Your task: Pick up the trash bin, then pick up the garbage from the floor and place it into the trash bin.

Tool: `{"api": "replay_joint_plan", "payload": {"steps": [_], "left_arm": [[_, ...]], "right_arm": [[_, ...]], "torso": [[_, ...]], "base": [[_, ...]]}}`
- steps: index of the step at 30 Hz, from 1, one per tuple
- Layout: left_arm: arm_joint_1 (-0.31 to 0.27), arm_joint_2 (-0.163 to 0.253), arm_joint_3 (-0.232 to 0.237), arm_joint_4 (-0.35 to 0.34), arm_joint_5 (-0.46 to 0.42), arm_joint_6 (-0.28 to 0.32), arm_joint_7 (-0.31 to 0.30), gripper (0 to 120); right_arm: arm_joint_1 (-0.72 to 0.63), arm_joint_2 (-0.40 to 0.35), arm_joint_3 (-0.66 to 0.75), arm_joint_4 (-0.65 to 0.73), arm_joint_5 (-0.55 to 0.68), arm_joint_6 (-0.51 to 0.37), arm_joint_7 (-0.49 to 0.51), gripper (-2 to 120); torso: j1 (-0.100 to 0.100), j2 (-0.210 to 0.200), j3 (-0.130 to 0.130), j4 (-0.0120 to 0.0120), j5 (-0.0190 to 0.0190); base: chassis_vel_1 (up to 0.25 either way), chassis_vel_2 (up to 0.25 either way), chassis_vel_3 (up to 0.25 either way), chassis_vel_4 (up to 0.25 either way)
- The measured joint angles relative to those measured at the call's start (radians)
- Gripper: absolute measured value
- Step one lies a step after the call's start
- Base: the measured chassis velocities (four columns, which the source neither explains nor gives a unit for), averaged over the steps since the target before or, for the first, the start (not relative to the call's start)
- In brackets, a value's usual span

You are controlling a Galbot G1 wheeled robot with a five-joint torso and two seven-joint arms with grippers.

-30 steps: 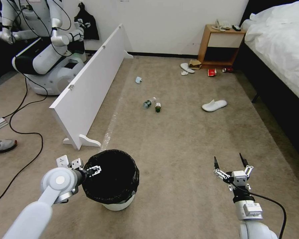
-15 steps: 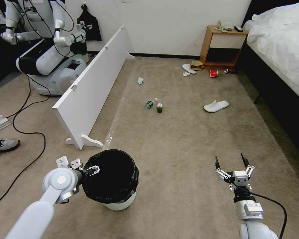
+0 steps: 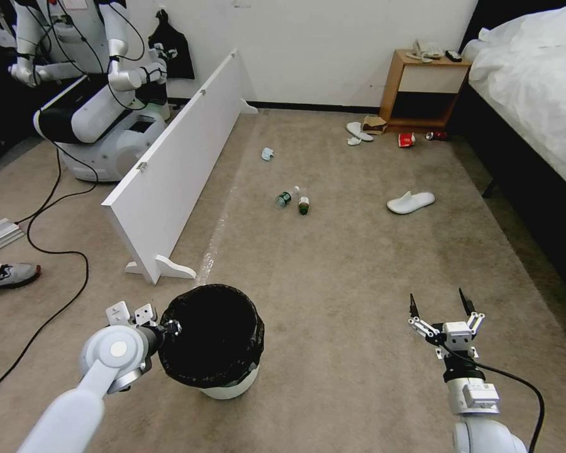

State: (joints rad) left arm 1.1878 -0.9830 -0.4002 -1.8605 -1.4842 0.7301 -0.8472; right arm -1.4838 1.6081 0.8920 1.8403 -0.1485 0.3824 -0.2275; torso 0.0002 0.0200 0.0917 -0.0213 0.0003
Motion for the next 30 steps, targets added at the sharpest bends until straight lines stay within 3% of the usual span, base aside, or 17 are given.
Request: {"api": "replay_joint_plan", "payload": {"steps": [4, 18, 27, 30], "left_arm": [[-0.007, -0.003, 0.000, 0.002, 0.000, 0.001, 0.002, 3], [-0.005, -0.021, 0.002, 0.002, 0.034, 0.003, 0.015, 3], [0.024, -0.021, -0.008, 0.002, 0.106, 0.003, 0.122, 3], [0.044, -0.024, -0.019, 0.002, 0.144, -0.018, 0.200, 3]], "right_arm": [[0.001, 0.000, 0.001, 0.000, 0.003, 0.000, 0.003, 100], [0.009, 0.000, 0.004, 0.000, 0.010, -0.001, 0.007, 100], [0.009, 0.000, 0.003, 0.002, 0.010, -0.001, 0.007, 100], [0.006, 0.000, 0.003, 0.006, 0.009, -0.001, 0.007, 100]], "torso": [[0.000, 0.000, 0.000, 0.0000, -0.0008], [0.000, 0.000, 0.000, 0.0000, -0.0007], [0.000, 0.000, 0.000, 0.0001, -0.0006], [0.000, 0.000, 0.000, 0.0000, -0.0007]], "base": [[0.000, 0.000, 0.000, 0.000], [0.000, 0.000, 0.000, 0.000], [0.000, 0.000, 0.000, 0.000], [0.000, 0.000, 0.000, 0.000]]}}
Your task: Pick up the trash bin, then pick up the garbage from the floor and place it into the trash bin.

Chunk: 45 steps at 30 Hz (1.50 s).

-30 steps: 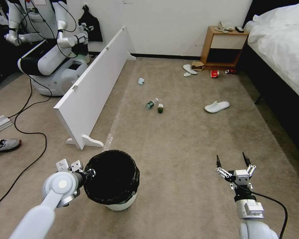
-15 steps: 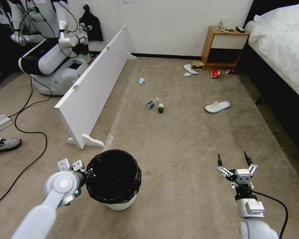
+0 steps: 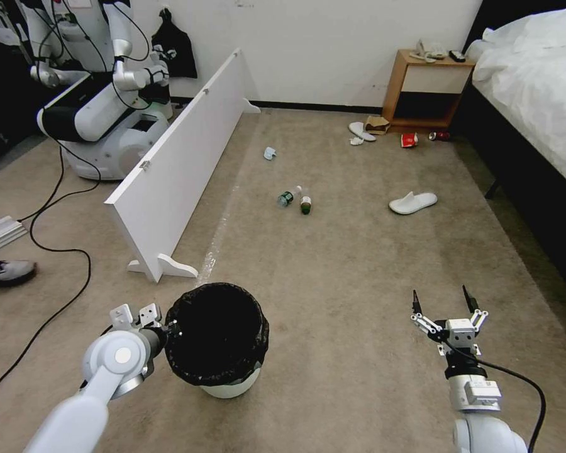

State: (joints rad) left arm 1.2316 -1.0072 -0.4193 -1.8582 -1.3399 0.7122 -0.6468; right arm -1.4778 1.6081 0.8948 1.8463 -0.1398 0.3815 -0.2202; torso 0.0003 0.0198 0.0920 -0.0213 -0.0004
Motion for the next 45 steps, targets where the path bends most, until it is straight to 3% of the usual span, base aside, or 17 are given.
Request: {"api": "replay_joint_plan", "payload": {"steps": [10, 22, 25, 31, 33, 35, 36, 45], "left_arm": [[0.041, -0.013, -0.018, -0.030, 0.071, -0.043, 0.110, 3], [0.093, -0.035, -0.042, -0.091, 0.321, -0.106, 0.229, 3], [0.106, -0.043, -0.069, -0.133, 0.377, -0.126, 0.239, 2], [0.125, -0.051, -0.101, -0.219, 0.376, -0.126, 0.228, 2], [0.138, -0.061, -0.119, -0.277, 0.359, -0.121, 0.209, 2], [0.140, -0.064, -0.121, -0.287, 0.355, -0.120, 0.205, 2], [0.153, -0.076, -0.132, -0.336, 0.344, -0.114, 0.183, 2], [0.214, -0.122, -0.138, -0.454, 0.392, -0.100, 0.172, 2]], "right_arm": [[-0.007, 0.000, -0.005, 0.005, -0.005, -0.001, 0.001, 100], [-0.024, 0.000, -0.009, 0.018, -0.021, -0.001, 0.004, 100], [-0.028, 0.000, -0.012, 0.025, -0.025, -0.001, 0.004, 100], [-0.034, 0.000, -0.018, 0.038, -0.036, -0.004, 0.004, 100], [-0.038, 0.000, -0.022, 0.047, -0.042, -0.007, 0.004, 100], [-0.039, 0.000, -0.023, 0.049, -0.044, -0.007, 0.004, 100], [-0.043, 0.000, -0.025, 0.054, -0.049, -0.009, 0.004, 100], [-0.054, 0.000, -0.040, 0.070, -0.062, -0.009, 0.003, 100]], "torso": [[0.000, -0.001, 0.001, -0.0009, -0.0011], [0.000, -0.001, 0.001, -0.0009, -0.0015], [0.000, 0.000, 0.000, -0.0001, 0.0001], [0.000, 0.000, 0.000, -0.0002, 0.0004], [0.000, 0.000, 0.000, -0.0001, 0.0003], [0.000, 0.000, 0.000, -0.0001, 0.0003], [0.000, 0.000, 0.000, -0.0002, 0.0006], [0.000, 0.000, 0.000, -0.0001, 0.0005]], "base": [[0.000, 0.000, 0.000, 0.000], [0.000, 0.000, 0.000, 0.000], [0.000, 0.000, 0.000, 0.000], [0.000, 0.000, 0.000, 0.000], [0.000, 0.000, 0.000, 0.000], [0.000, 0.000, 0.000, 0.000], [0.000, 0.000, 0.000, 0.000], [0.000, 0.000, 0.000, 0.000]]}}
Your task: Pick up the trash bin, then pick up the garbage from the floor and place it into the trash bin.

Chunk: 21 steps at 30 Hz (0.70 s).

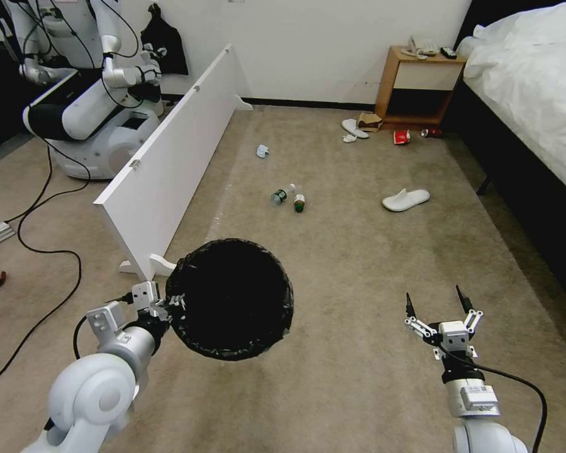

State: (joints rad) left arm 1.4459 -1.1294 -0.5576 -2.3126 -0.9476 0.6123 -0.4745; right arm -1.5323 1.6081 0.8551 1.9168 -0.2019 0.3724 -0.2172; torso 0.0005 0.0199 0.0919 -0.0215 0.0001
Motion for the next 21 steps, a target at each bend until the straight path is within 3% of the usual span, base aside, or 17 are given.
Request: {"api": "replay_joint_plan", "payload": {"steps": [9, 21], "left_arm": [[0.039, -0.044, 0.012, -0.046, 0.147, 0.012, 0.065, 2], [0.055, -0.078, 0.029, -0.076, 0.163, 0.028, 0.071, 2]], "right_arm": [[-0.025, 0.000, -0.005, 0.041, -0.011, -0.002, 0.000, 100], [-0.050, 0.000, 0.003, 0.088, -0.014, -0.004, 0.000, 100]], "torso": [[0.000, 0.000, 0.000, 0.0000, -0.0001], [0.000, 0.000, 0.000, -0.0001, -0.0001]], "base": [[0.000, 0.000, 0.000, 0.000], [0.000, 0.000, 0.000, 0.000]]}}
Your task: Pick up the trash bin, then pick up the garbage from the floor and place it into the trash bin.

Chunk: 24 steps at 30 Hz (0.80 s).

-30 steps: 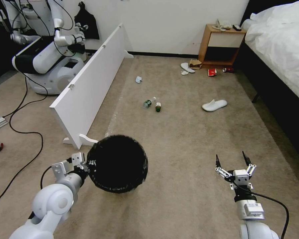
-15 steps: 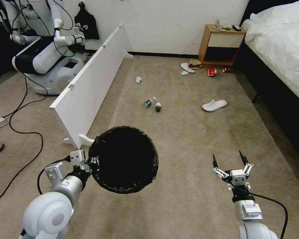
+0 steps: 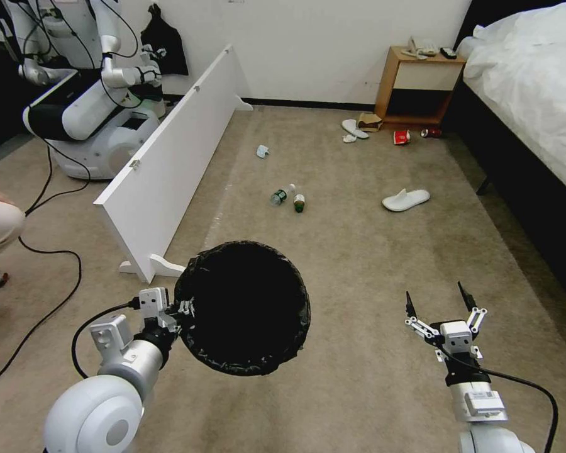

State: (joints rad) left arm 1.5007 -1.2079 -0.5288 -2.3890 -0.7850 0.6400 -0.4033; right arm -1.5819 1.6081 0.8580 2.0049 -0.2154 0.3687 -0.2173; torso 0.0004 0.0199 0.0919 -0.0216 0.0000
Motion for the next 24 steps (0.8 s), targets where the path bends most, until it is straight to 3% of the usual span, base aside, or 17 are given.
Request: {"api": "replay_joint_plan", "payload": {"steps": [24], "left_arm": [[0.049, -0.019, -0.001, 0.008, 0.113, -0.028, 0.064, 2]], "right_arm": [[-0.018, 0.000, 0.000, 0.010, -0.022, 0.009, 0.009, 100]], "torso": [[0.000, 0.000, 0.000, 0.0000, -0.0001]], "base": [[0.000, 0.000, 0.000, 0.000]]}}
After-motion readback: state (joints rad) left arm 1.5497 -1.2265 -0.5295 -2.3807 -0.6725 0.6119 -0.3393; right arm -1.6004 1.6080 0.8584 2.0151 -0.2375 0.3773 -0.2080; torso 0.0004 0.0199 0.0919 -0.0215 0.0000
